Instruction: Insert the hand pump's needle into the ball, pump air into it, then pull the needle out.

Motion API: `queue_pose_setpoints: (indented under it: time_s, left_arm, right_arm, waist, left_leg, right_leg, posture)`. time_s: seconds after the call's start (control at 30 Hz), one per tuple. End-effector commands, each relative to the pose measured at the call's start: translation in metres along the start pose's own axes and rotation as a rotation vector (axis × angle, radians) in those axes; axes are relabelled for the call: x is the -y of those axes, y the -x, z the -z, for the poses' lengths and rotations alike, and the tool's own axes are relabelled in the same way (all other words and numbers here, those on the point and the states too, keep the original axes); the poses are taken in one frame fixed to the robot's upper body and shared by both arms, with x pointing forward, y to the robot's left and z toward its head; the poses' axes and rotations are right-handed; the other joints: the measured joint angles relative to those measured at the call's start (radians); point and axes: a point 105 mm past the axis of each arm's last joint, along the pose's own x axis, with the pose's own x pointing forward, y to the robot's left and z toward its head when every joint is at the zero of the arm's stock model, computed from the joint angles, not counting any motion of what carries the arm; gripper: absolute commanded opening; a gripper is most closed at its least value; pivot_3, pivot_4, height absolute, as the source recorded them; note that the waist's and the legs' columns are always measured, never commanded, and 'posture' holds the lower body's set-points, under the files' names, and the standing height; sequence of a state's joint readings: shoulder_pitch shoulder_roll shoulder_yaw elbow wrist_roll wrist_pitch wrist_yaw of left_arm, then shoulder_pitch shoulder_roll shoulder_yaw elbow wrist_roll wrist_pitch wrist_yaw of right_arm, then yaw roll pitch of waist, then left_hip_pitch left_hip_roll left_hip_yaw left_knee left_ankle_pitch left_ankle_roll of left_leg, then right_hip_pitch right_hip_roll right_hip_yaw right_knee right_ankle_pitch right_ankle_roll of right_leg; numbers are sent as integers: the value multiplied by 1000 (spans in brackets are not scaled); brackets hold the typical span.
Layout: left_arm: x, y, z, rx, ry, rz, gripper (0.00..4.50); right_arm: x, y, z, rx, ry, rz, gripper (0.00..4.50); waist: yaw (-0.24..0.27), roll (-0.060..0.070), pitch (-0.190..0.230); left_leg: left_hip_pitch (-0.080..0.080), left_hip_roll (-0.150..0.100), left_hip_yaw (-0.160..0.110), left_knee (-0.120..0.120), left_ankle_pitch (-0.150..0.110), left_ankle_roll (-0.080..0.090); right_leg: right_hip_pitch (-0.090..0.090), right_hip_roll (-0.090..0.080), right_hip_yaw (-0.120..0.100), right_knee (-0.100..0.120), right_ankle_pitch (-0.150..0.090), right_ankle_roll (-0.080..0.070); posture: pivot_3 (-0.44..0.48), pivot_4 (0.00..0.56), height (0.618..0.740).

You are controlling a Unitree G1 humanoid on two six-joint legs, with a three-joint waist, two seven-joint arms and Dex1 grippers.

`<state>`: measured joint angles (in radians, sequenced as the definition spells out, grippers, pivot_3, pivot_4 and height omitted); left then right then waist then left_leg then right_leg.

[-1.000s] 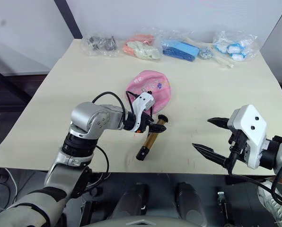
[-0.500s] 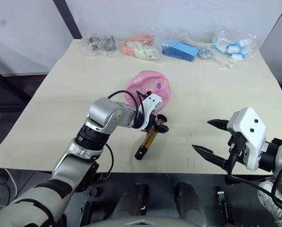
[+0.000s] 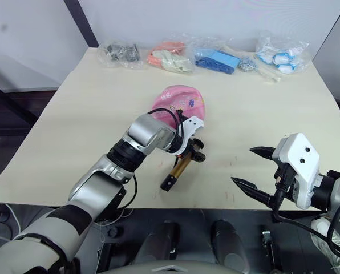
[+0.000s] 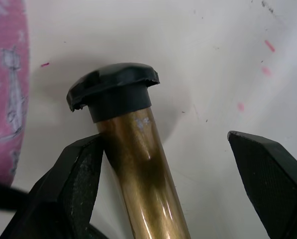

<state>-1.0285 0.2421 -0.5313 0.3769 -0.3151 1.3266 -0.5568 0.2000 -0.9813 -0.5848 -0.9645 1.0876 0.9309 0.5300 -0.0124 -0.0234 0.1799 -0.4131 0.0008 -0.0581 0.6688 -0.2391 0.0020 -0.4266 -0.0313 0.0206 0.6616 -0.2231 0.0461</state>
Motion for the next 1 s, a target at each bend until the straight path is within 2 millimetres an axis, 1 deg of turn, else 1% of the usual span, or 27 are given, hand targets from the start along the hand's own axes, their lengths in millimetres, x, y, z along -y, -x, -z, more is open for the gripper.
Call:
queue_pose_setpoints:
  time_s: [0.03,0.1,0.17,0.23,0.33,0.4,0.47,0.6,0.67,0.83,0.87,0.97,1.0]
  left_arm:
    - [-9,0,-4,-17,-40,-42,4195]
    - [-10,-2,-4,-18,-45,-43,4195]
    - [-9,-4,-5,-15,-44,-38,3689]
    - [-6,-5,-6,-11,-46,-27,2953]
    - [-1,-1,-10,18,-39,3,1557]
    - [0,4,-10,29,-46,18,1097]
    - [2,13,-13,61,-39,55,1082]
    - [7,36,-10,105,-84,127,1082]
    - [12,52,-13,163,-95,192,1082]
    - [22,79,-20,321,-154,324,1082]
    - [23,83,-22,356,-157,348,1082]
    - [25,89,-24,414,-164,378,1082]
    - [26,92,-27,457,-169,394,1082]
  right_arm:
    - [-4,0,-6,16,43,-3,4486]
    - [-5,0,-6,15,43,-1,4486]
    - [-5,0,-5,13,41,1,4500]
    - [-6,1,-4,12,39,3,4500]
    - [-6,1,-4,10,37,5,4500]
    - [-7,2,-3,8,35,8,4500]
    - [-7,2,-3,7,34,8,4500]
    - [-5,3,-2,3,30,11,4500]
    - [-4,3,-3,5,27,12,4500]
    - [2,4,-8,42,3,22,4500]
    - [3,4,-9,52,-5,23,4500]
    - [5,5,-11,61,-18,29,4500]
    - [6,6,-13,69,-25,32,4500]
  waist:
    - [-1,0,0]
    - [-1,0,0]
    - [-1,0,0]
    - [0,0,0]
    - [2,0,0]
    - [2,0,0]
    - [1,0,0]
    - [-1,0,0]
    - [-1,0,0]
    - [2,0,0]
    - [2,0,0]
    - [3,0,0]
    - [3,0,0]
  left_leg:
    - [0,0,0,0,0,0]
    - [0,0,0,0,0,0]
    - [0,0,0,0,0,0]
    - [0,0,0,0,0,0]
    - [-1,0,0,0,0,0]
    - [-1,0,0,0,0,0]
    - [-1,0,0,0,0,0]
    - [0,1,0,0,0,0]
    - [0,1,0,0,0,0]
    - [0,1,0,0,0,0]
    - [0,1,0,0,0,0]
    - [-1,1,0,0,0,0]
    - [-1,1,0,0,0,0]
  right_leg:
    - [0,0,0,0,0,0]
    - [0,0,0,0,0,0]
    - [0,0,0,0,0,0]
    - [0,0,0,0,0,0]
    - [0,0,0,0,0,0]
    - [0,0,0,0,0,0]
    - [0,0,0,0,0,0]
    - [0,0,0,0,0,0]
    - [0,0,0,1,0,0]
    - [0,-1,0,0,0,0]
    - [0,-1,0,0,0,0]
    - [0,-1,0,0,1,-1]
    - [0,-1,0,0,1,-1]
  posture:
    - [0,150,740]
    - [0,150,740]
    - [0,150,740]
    - [0,150,740]
    - [0,150,740]
    - [0,150,740]
    - [0,150,740]
    - [0,150,740]
    - [0,150,740]
    - [0,150,740]
    - [0,150,740]
    - [0,150,740]
    - [0,150,740]
